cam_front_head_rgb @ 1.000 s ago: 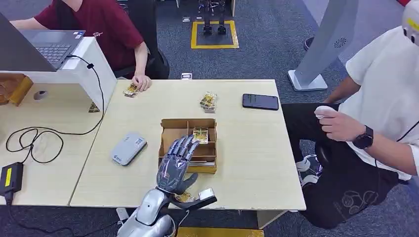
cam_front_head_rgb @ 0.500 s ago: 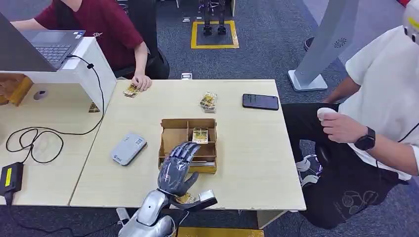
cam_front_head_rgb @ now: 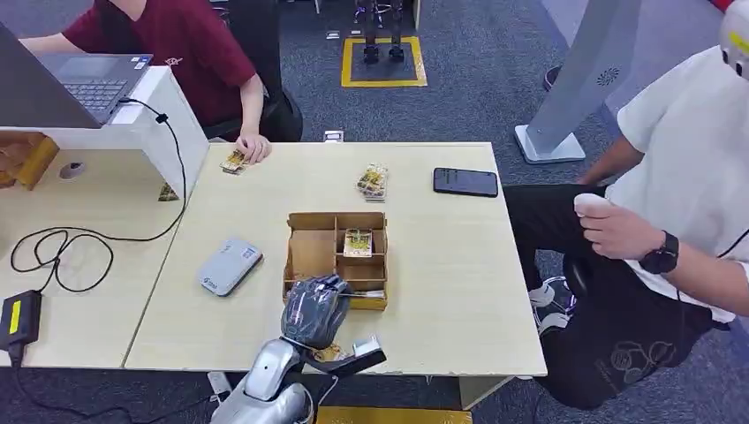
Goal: Pass the card to the sensor for recognition and then transmit it.
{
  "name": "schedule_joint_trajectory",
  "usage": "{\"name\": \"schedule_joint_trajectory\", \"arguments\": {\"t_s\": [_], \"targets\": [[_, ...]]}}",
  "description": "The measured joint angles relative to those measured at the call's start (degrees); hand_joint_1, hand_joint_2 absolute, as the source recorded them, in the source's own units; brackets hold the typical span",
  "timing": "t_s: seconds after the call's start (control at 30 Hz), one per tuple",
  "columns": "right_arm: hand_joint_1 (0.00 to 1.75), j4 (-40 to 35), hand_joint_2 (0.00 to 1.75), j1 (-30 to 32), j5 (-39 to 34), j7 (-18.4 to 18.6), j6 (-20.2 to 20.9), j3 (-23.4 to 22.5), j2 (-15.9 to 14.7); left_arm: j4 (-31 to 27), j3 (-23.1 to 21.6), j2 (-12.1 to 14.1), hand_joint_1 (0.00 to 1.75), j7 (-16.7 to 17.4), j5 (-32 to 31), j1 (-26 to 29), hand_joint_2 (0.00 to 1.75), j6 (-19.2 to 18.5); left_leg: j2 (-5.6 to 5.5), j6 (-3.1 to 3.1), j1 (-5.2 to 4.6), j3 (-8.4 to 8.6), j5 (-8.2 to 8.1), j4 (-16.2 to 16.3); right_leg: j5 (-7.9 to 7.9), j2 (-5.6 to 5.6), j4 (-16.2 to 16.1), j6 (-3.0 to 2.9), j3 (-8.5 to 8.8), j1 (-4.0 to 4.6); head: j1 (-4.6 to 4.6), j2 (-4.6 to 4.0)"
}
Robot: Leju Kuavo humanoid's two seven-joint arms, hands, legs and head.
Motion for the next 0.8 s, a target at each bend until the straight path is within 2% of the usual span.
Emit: {"name": "schedule_joint_trajectory", "arguments": {"t_s": [0.4,0.6,0.7,0.8], "targets": [[0.00,0.00,1.75,0.00,0.00,0.00,0.00,-0.02,0.00,0.66,0.00,0.09,1.75,-1.16,1.75,-0.20,1.75,0.00,0.00,0.01,0.00,0.01,0.01,0.00,0.01,-0.01,0.00,0.00,0.02,0.00,0.00,0.00],[0.00,0.00,1.75,0.01,-0.09,0.00,0.00,-0.02,0.00,0.48,0.00,0.35,1.75,-4.77,7.22,-0.10,1.75,0.00,0.00,0.01,0.00,0.01,0.02,0.00,0.01,-0.01,0.00,0.00,0.02,0.00,0.00,0.00],[0.00,0.00,1.75,0.05,-0.44,0.00,-0.04,-0.02,0.00,-3.85,-0.24,1.36,1.75,-5.31,10.19,1.07,1.75,-0.02,0.01,-0.01,0.00,0.01,0.03,0.01,0.01,0.01,0.00,0.00,0.01,0.00,0.00,0.00],[0.00,0.00,1.75,0.08,-0.79,-0.11,-0.04,-0.09,0.00,-12.20,-0.94,3.82,1.75,-3.70,10.39,1.83,1.75,-0.44,0.00,-0.01,0.01,0.00,0.03,0.01,0.01,0.00,0.00,0.00,0.00,0.01,0.00,0.00]]}}
